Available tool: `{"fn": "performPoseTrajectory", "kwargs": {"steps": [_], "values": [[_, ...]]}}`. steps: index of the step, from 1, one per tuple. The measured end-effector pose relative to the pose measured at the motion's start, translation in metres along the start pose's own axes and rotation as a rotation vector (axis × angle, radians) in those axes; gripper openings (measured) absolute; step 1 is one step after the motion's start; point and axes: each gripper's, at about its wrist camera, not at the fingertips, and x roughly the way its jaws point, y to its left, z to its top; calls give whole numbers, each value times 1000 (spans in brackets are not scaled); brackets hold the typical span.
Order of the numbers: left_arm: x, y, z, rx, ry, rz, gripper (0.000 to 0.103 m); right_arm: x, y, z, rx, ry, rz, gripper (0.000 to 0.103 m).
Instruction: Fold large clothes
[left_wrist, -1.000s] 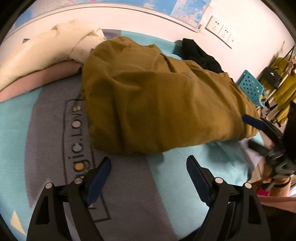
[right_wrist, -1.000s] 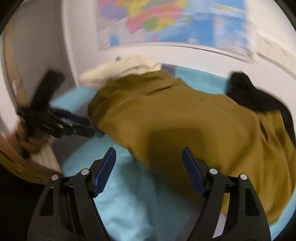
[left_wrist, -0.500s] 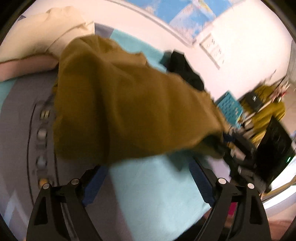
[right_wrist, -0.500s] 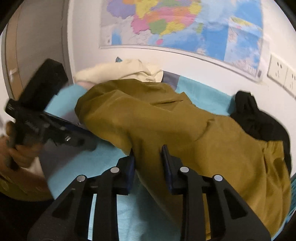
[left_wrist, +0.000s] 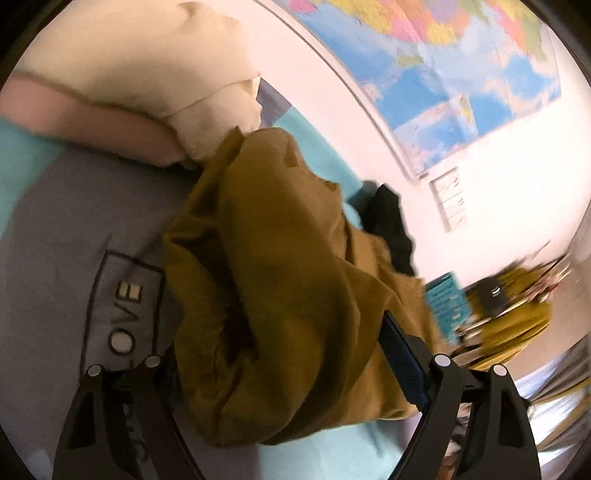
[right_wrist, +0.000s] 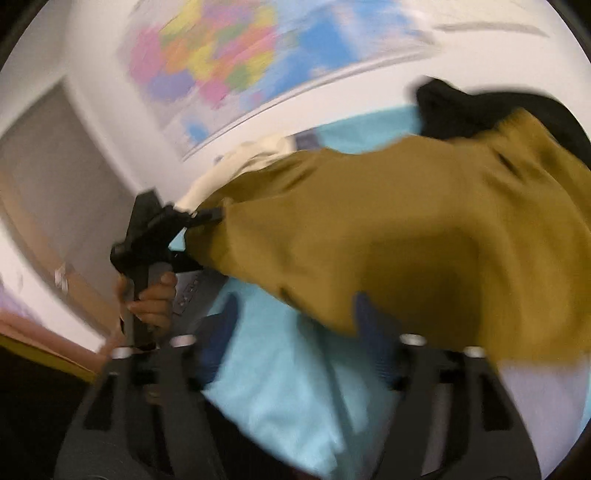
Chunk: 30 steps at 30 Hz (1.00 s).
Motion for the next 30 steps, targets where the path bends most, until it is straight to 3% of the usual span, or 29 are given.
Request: {"fn": "performPoseTrajectory", "kwargs": {"steps": [4, 6, 11, 18, 21, 24, 25, 28, 30], "values": [[10, -20, 0, 93, 8, 46, 88, -38, -48, -23, 239, -45, -51, 75], [12, -19, 3, 72, 11, 24, 90, -50, -67, -30, 340, -79, -77, 76], [26, -21, 7, 102, 50, 69, 90, -49, -101, -31, 489, -129, -172, 83], [43, -22, 15, 142, 98, 119, 85, -23, -103, -9, 479, -237, -237, 90], [43, -31, 14, 212, 101, 147, 76, -13, -108, -1, 474, -263, -215, 90], [46, -27, 13, 217, 121, 157, 79, 1, -110, 13, 447, -243, -196, 99], [47, -26, 14, 211, 118, 139, 86, 7, -109, 19, 437, -240, -195, 99], [52, -29, 16, 218, 131, 153, 88, 17, -109, 27, 405, -230, -214, 97], [54, -33, 15, 233, 131, 191, 85, 17, -111, 28, 402, -225, -219, 86]]}}
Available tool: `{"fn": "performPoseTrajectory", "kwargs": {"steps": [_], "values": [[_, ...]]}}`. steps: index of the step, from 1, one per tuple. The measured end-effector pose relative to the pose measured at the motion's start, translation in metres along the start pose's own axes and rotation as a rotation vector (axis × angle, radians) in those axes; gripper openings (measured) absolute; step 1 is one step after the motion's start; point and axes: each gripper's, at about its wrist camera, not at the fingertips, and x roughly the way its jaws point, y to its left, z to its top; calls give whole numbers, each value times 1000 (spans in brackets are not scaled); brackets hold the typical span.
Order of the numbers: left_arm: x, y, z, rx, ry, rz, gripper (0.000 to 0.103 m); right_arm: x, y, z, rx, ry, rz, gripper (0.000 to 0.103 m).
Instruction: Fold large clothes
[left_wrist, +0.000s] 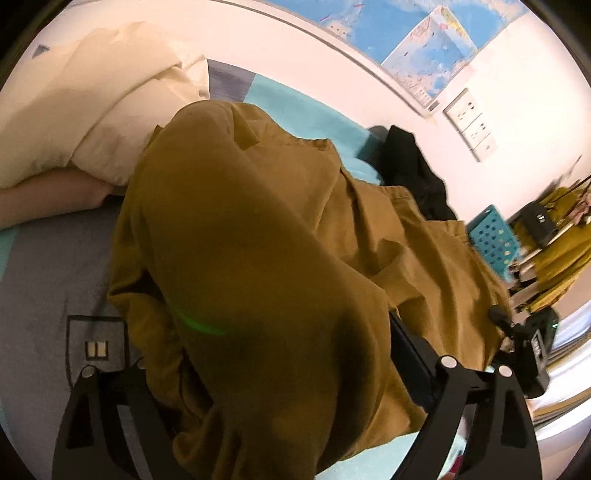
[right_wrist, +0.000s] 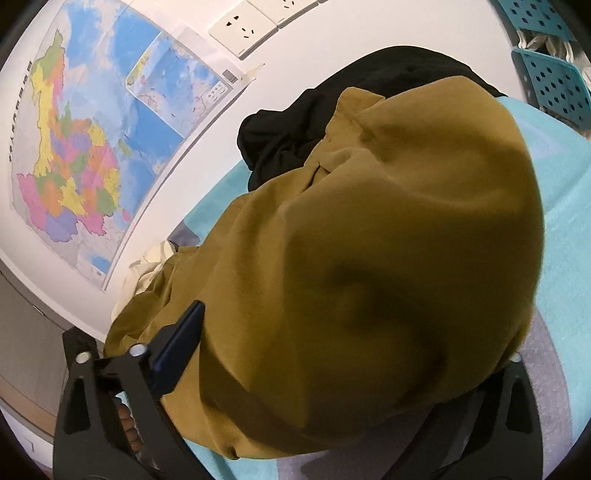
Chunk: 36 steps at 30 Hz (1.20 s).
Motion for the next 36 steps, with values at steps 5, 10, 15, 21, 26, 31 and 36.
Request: {"fn": "performPoseTrajectory", "kwargs": {"steps": [5, 10, 15, 21, 26, 31, 36], "values": [[0, -11, -2, 38, -11, 95, 69, -6, -10, 0, 20, 7, 40, 54], [0, -21, -4, 99, -22, 166, 67, 2, -11, 3, 38, 41, 65, 74], [1, -19, -3, 98, -19, 165, 67, 11, 2, 3, -17, 43, 22, 82], [0, -19, -4, 118, -17, 165, 66, 12, 1, 2, -36, 44, -19, 49], [0, -20, -5, 143, -16, 162, 60, 13, 0, 2, -30, 48, 4, 47], [6, -15, -2, 127, 1, 132, 67, 22, -2, 5, 5, 76, 48, 64], [-6, -21, 5, 126, -11, 137, 40, 14, 11, 12, -10, 75, 83, 36]]}}
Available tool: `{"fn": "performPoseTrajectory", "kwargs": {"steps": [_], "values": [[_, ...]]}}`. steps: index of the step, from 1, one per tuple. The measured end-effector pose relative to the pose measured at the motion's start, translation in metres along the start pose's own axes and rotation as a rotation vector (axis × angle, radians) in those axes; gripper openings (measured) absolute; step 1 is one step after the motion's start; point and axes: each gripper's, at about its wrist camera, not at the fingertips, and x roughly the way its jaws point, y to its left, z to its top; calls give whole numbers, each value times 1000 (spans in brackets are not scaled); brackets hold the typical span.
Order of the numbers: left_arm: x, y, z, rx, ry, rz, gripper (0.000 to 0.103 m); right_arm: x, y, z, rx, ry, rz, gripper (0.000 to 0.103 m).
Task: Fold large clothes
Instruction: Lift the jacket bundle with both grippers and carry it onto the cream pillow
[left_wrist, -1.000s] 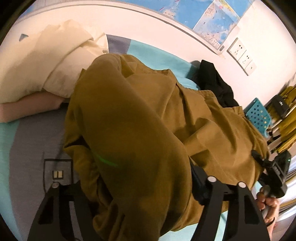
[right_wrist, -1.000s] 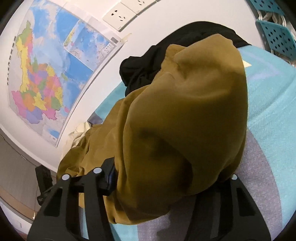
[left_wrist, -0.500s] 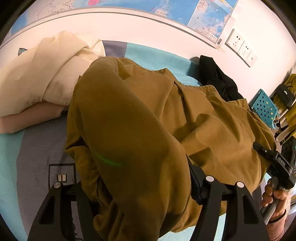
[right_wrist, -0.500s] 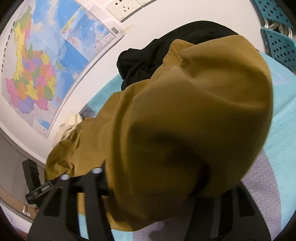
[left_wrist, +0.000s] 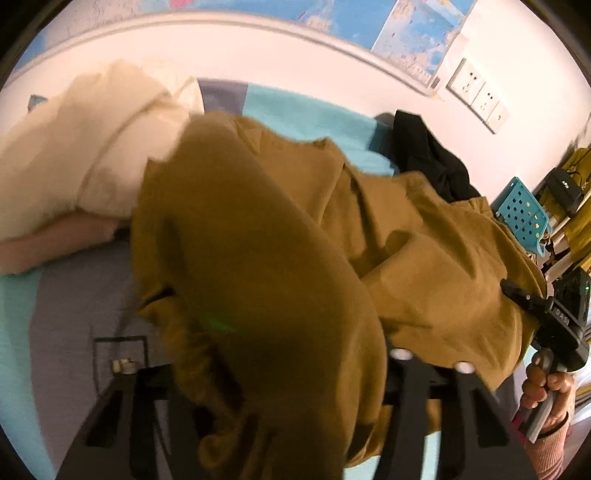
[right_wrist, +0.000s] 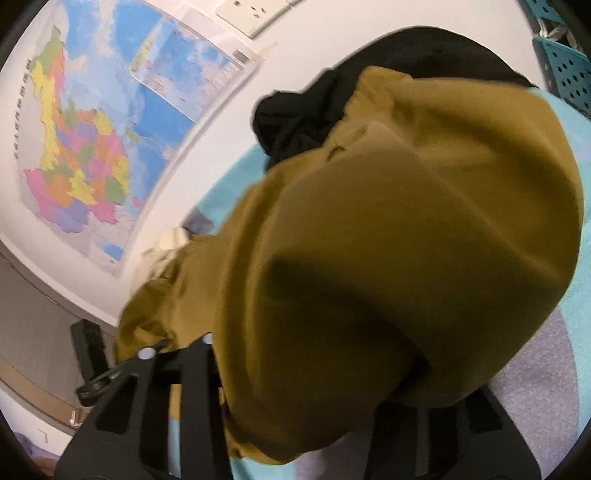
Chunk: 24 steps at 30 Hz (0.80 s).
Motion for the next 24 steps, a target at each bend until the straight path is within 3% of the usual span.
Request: {"fn": "performPoseTrajectory", "kwargs": {"steps": [1, 4, 10, 14, 18, 24], "values": [[-7, -2, 3, 13, -10, -4, 33, -8, 10, 3, -31, -15, 12, 34], [-32, -9, 18, 51, -52, -39, 28, -32, 44, 15, -107, -71, 73, 31], [-100, -13, 59, 119, -182, -113, 27, -80, 127, 48, -259, -190, 192, 30], [-157, 4, 87, 136, -306, -109, 27, -86, 183, 66, -357, -236, 265, 30], [-213, 41, 113, 127, -432, -23, 28, -49, 244, 85, -431, -235, 379, 30], [-256, 119, 142, 63, -520, 244, 28, 57, 329, 97, -481, -155, 516, 30]]}}
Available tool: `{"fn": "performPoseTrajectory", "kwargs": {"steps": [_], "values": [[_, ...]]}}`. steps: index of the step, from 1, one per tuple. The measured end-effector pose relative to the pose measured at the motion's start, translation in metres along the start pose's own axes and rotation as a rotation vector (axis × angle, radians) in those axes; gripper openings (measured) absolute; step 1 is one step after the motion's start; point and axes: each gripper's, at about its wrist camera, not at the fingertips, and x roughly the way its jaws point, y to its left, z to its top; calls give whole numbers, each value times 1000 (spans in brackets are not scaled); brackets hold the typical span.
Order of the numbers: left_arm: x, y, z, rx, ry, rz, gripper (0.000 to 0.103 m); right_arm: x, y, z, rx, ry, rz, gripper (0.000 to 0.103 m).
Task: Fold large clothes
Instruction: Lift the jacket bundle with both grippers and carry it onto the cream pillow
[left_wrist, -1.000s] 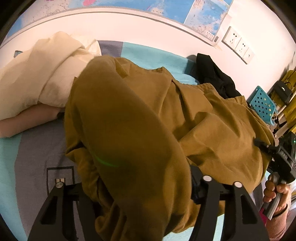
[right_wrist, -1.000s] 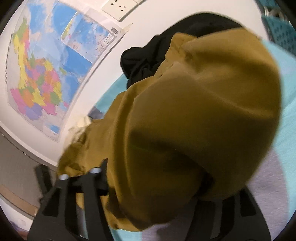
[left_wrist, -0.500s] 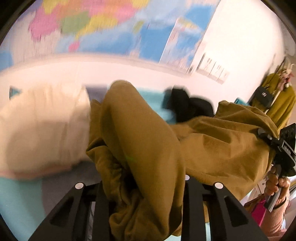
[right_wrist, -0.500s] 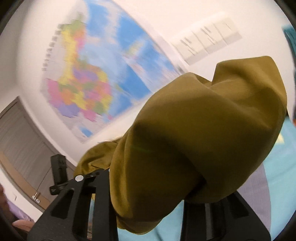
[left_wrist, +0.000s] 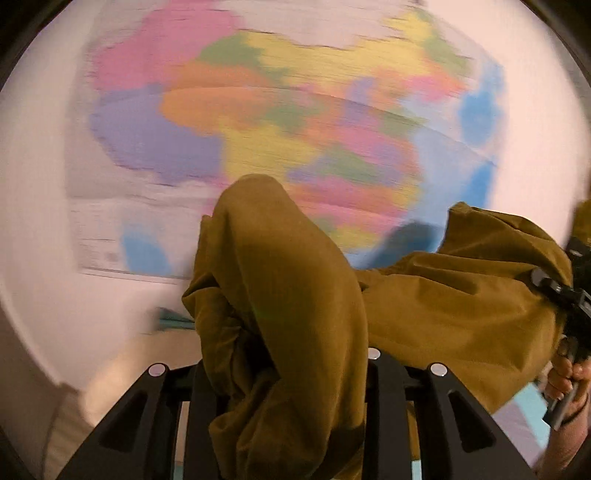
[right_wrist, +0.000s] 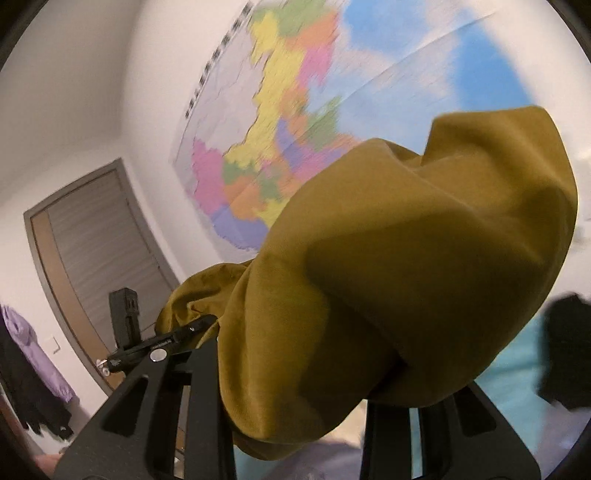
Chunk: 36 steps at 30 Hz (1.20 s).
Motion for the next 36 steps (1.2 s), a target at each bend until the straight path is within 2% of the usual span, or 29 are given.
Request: {"fn": "performPoseTrajectory", "kwargs": {"steps": [5, 8, 11, 12, 15, 17, 18, 19, 20, 22, 23, 25, 26, 30, 33, 34, 36], "values": [[25, 80, 16, -39, -23, 232, 28, 107, 12, -16, 2, 82, 66, 30], [47, 120, 15, -86, -17, 300, 28, 155, 16, -43, -16, 131, 79, 30], [79, 160, -11, -117, 21, 365, 30, 200, 2, -84, 54, 231, 95, 31], [97, 177, -29, -136, 62, 379, 30, 212, -3, -99, 64, 279, 81, 31], [137, 207, -74, -177, 174, 432, 30, 243, -21, -154, 98, 463, 8, 44], [149, 220, -99, -200, 214, 471, 32, 239, -31, -172, 135, 497, 17, 49], [150, 229, -110, -228, 219, 472, 37, 234, -31, -172, 132, 502, 24, 50], [146, 238, -118, -257, 219, 464, 40, 230, -32, -170, 131, 506, 30, 55], [142, 247, -123, -297, 212, 440, 40, 226, -33, -167, 136, 511, 33, 56], [134, 257, -128, -323, 212, 441, 50, 208, -33, -159, 135, 507, 50, 63], [129, 259, -131, -324, 209, 444, 52, 200, -32, -155, 127, 510, 43, 65], [127, 258, -128, -310, 216, 465, 58, 181, -32, -145, 107, 505, 24, 66], [123, 258, -129, -307, 222, 469, 58, 171, -34, -144, 101, 499, 4, 66], [105, 240, -123, -299, 230, 489, 60, 138, -40, -120, 52, 394, -127, 67], [79, 227, -116, -283, 174, 546, 74, 127, -54, -95, 121, 301, -161, 67], [72, 224, -113, -273, 147, 576, 74, 128, -54, -90, 115, 293, -166, 67], [54, 218, -106, -261, 97, 566, 74, 140, -50, -83, 51, 291, -181, 67]]}}
